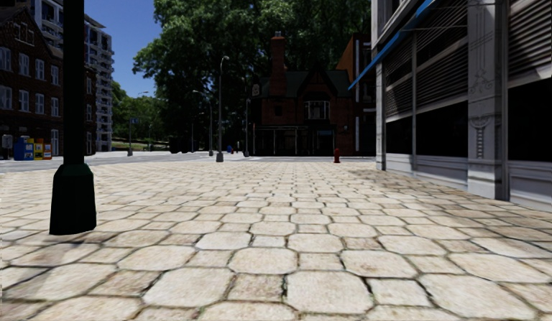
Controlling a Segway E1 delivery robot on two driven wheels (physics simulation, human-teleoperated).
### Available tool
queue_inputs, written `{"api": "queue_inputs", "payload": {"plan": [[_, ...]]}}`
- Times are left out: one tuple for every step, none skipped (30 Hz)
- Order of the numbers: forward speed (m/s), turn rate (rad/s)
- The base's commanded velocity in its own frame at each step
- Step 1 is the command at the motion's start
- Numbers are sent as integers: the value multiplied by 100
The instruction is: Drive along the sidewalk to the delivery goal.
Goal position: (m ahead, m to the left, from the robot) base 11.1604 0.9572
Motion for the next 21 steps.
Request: {"api": "queue_inputs", "payload": {"plan": [[200, 39], [200, 39], [200, 39], [200, 39], [200, 39], [200, 39], [200, 39], [200, 39], [200, 39], [200, 39], [200, 39], [200, 39], [200, 39], [200, 39], [200, 39], [200, 39], [200, 39], [200, 39], [200, 39], [200, 37], [200, 0]]}}
